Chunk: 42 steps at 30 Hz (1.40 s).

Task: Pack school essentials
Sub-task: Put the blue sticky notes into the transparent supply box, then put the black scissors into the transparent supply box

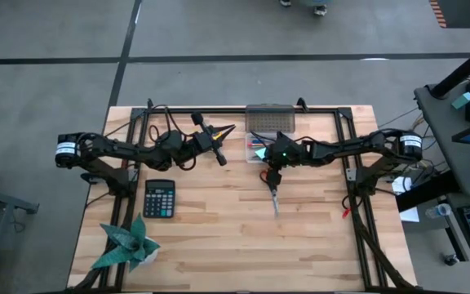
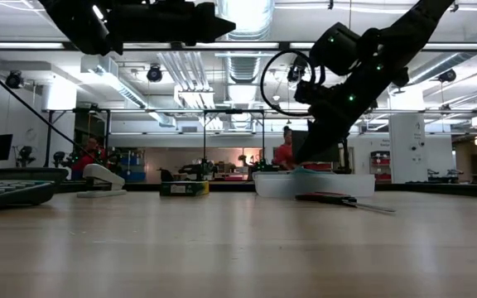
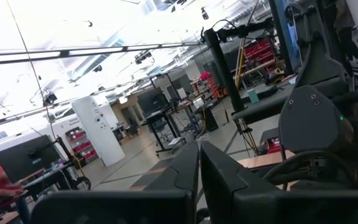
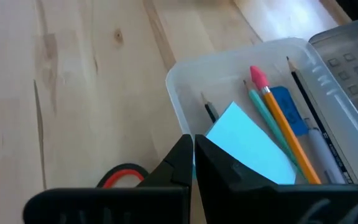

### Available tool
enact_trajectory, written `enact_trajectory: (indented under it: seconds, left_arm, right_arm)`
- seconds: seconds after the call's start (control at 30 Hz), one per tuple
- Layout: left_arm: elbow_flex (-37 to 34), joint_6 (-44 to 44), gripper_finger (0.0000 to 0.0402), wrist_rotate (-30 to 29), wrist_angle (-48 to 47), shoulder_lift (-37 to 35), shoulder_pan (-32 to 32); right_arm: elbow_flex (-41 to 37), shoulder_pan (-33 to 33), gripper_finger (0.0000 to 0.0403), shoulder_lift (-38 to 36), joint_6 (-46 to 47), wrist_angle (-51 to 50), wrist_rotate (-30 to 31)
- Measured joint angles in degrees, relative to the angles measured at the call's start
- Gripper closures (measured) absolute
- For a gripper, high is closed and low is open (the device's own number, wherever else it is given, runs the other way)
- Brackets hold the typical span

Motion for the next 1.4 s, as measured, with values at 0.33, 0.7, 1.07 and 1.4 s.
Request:
enact_trajectory:
  seconds: [0.33,0.7,1.07,1.4]
  left_arm:
    - [0.0,-0.02,0.0402,0.0,0.13,0.0,0.0]
    - [0.04,-0.02,0.0402,0.0,0.24,0.0,0.04]
    - [0.05,-0.04,0.0402,0.0,0.0,0.0,0.02]
    - [0.13,-0.17,0.0402,0.01,0.22,0.0,-0.02]
  right_arm:
    - [-0.02,-0.02,0.0394,1.4,0.02,1.76,7.29]
    - [-0.02,0.04,0.0394,0.59,1.36,1.65,5.83]
    - [-0.04,2.48,0.0394,-8.17,9.76,-5.64,0.24]
    - [-0.04,8.03,0.0394,-10.33,30.47,-8.89,-6.38]
